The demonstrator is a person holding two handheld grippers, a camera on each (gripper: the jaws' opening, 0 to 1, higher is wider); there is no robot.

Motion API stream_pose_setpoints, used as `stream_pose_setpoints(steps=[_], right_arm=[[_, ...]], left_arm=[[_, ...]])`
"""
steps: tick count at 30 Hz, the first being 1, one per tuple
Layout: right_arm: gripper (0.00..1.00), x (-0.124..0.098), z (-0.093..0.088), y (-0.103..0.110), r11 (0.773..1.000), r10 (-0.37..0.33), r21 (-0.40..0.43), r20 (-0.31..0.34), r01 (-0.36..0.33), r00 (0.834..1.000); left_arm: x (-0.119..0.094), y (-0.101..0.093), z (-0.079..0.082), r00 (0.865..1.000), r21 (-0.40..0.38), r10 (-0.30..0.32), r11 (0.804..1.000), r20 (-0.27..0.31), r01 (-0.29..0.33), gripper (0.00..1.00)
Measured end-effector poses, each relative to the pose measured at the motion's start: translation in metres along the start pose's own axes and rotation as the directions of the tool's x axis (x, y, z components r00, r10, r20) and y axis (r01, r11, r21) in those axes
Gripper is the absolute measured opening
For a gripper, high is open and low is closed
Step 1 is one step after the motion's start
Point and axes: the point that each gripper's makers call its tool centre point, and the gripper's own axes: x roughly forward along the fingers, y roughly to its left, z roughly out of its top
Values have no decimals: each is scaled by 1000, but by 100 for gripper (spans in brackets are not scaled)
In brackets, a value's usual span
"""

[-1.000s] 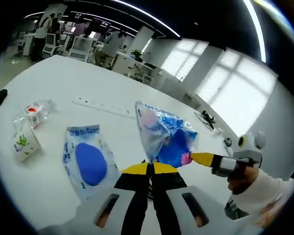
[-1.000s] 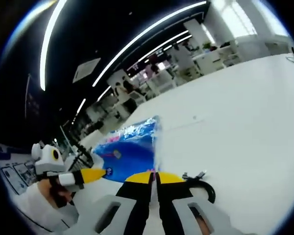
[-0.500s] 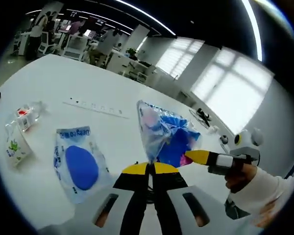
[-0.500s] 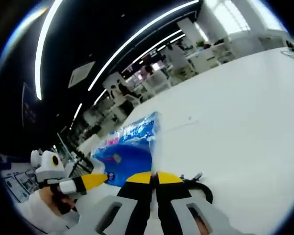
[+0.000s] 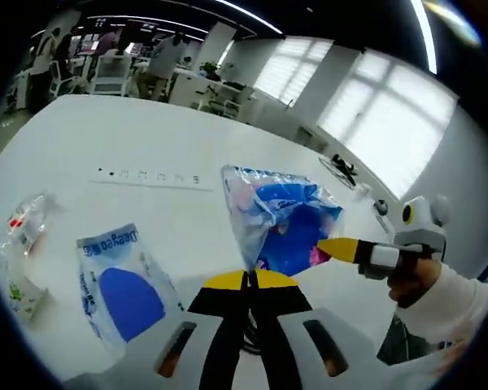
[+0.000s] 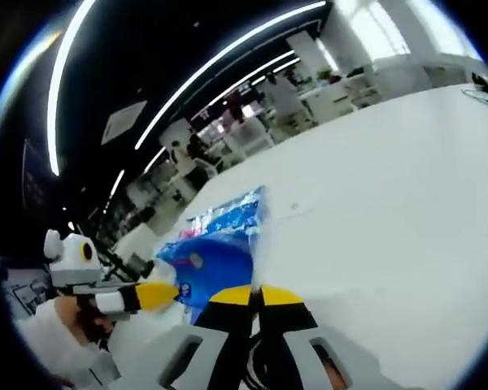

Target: Arrange the tabletop items into an orderly group along one side of the table until the central work area is clear of visible clutter.

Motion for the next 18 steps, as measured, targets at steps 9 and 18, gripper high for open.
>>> stream_pose_setpoints(steps=[9,18], right_arm=[[0,36,-9,-36,992,-94,-85,-35,91,995],[0,61,-29,-57,978,-152,-157,-103,135,983]], left_arm=[[41,12,-18,995,4,23,1000,-95,-22,0],[72,32,-42,983,-36,38,998,-181,-45,0]])
